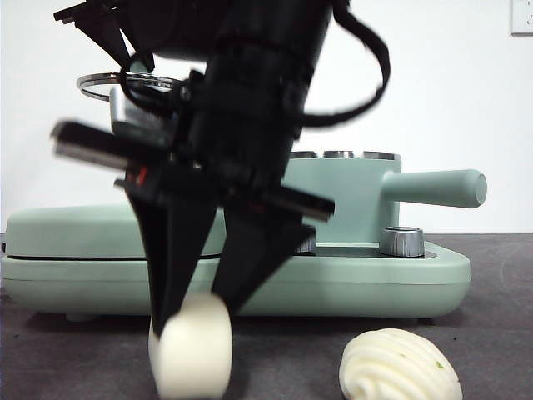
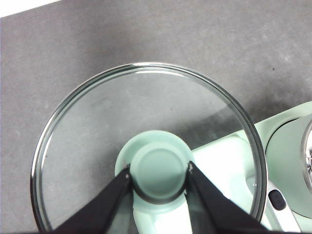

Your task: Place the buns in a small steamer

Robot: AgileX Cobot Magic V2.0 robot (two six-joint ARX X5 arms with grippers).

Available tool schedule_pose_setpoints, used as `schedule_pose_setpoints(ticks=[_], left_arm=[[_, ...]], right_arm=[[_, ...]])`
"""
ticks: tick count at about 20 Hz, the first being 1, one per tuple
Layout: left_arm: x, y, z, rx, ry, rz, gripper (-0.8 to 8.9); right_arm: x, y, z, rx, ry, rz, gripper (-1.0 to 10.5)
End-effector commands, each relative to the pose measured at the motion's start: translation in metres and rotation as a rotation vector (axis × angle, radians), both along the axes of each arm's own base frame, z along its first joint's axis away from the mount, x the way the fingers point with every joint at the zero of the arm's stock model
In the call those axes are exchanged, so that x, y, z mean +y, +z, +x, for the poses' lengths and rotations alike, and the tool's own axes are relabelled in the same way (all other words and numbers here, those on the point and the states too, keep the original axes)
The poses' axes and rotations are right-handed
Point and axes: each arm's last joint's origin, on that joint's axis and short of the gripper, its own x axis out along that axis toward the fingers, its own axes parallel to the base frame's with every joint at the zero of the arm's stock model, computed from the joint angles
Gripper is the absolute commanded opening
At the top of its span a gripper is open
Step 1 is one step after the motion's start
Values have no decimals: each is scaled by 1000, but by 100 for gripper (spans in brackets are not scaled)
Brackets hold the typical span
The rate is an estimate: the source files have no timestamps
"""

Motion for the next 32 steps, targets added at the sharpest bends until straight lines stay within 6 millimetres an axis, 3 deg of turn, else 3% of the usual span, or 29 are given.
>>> schedule_pose_setpoints(ticks=[1,4,8,12,16,22,28,32], left_arm=[[2,16,-6,-70,-1,-19,17],[5,16,-5,-70,6,-19,16],[7,16,-5,-67,11,-18,17],[8,16,-4,-68,13,-18,16],[8,16,-4,-68,14,-18,16],[8,16,-4,-68,14,-18,16],[8,16,-4,-71,14,-19,16],[8,16,-4,-71,14,-19,17]], right_arm=[[10,31,9,-12,15,11,134],[6,87,28,-43,8,27,134],[-25,160,71,-165,-83,117,135],[-68,190,119,-253,-215,164,136],[-86,174,155,-242,-268,121,138],[-78,120,188,-150,-258,22,142],[-72,90,199,-80,-247,-34,149],[-72,87,199,-74,-247,-40,312]])
